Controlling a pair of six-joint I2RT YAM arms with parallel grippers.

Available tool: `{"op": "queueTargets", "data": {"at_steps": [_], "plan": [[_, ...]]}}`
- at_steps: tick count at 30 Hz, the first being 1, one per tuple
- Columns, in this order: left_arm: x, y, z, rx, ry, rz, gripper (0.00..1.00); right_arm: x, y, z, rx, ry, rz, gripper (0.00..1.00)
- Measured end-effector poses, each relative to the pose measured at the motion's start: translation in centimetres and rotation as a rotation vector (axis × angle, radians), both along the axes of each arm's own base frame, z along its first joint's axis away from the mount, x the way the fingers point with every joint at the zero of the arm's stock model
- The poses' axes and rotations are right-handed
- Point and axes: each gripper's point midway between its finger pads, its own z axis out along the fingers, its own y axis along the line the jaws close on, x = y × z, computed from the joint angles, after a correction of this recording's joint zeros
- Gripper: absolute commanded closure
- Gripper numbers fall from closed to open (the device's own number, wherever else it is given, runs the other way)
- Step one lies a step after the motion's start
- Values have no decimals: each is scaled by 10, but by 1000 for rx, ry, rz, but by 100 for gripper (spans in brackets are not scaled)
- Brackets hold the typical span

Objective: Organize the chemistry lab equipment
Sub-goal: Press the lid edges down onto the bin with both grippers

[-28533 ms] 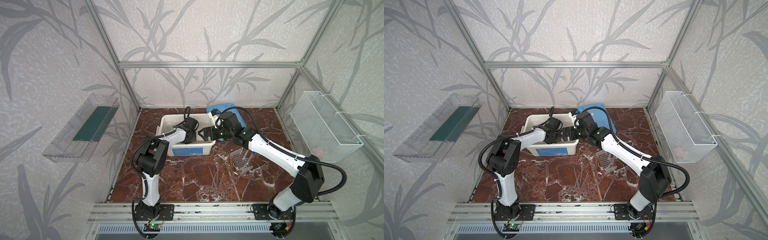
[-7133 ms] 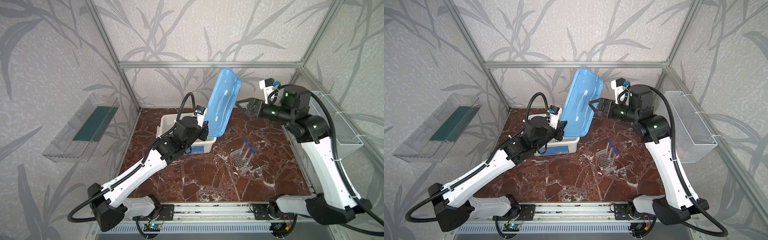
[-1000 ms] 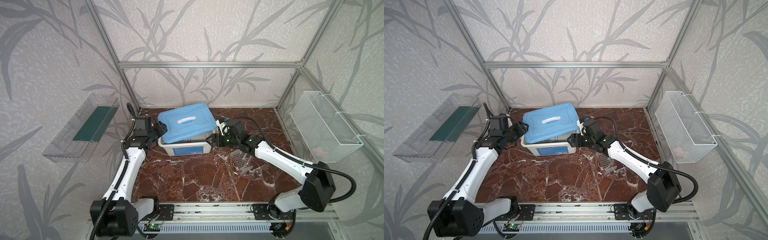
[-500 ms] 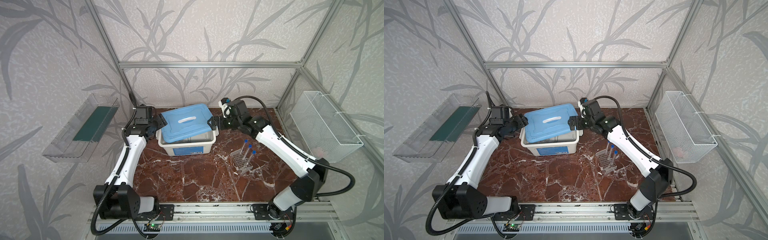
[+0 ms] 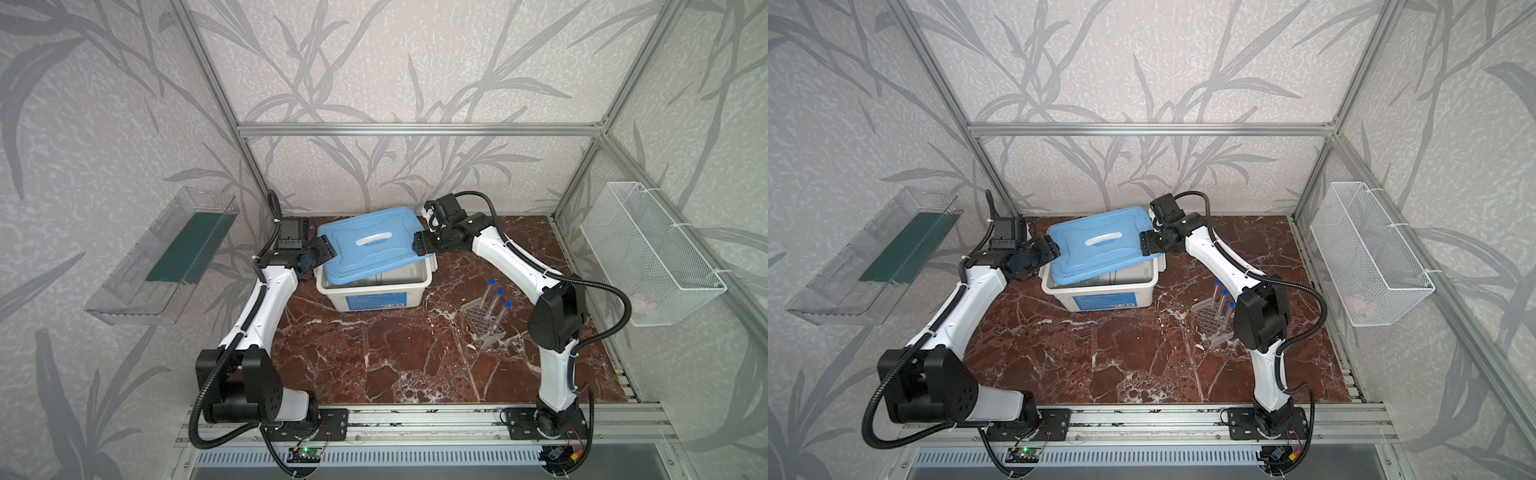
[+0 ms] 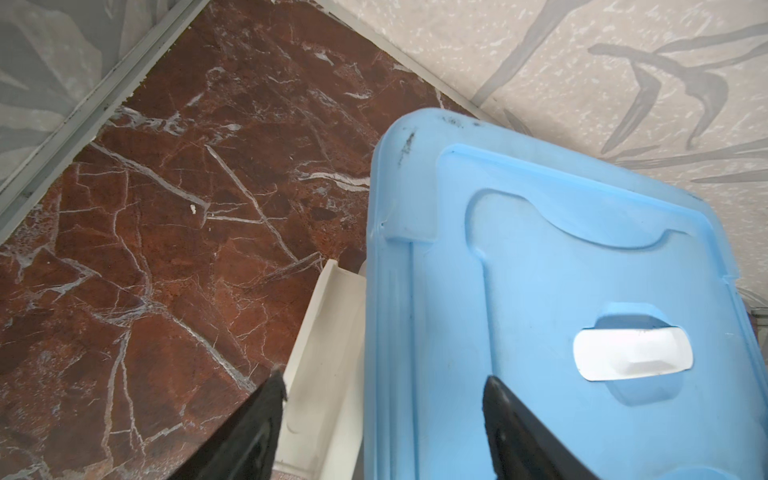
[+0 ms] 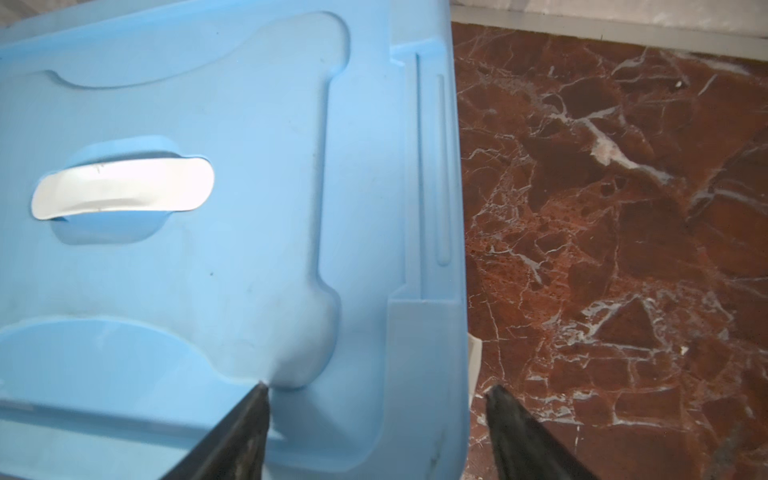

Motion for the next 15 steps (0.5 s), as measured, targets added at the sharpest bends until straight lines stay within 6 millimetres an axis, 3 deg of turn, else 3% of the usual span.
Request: {"op": "queueTargets", "data": {"at_steps": [8, 15], "plan": [[1, 0, -6, 0, 16, -1, 31, -10, 1, -3, 6, 29, 25, 40], [2, 0, -7, -3, 18, -2, 34, -35, -1, -2, -19, 54, 52, 40]]}}
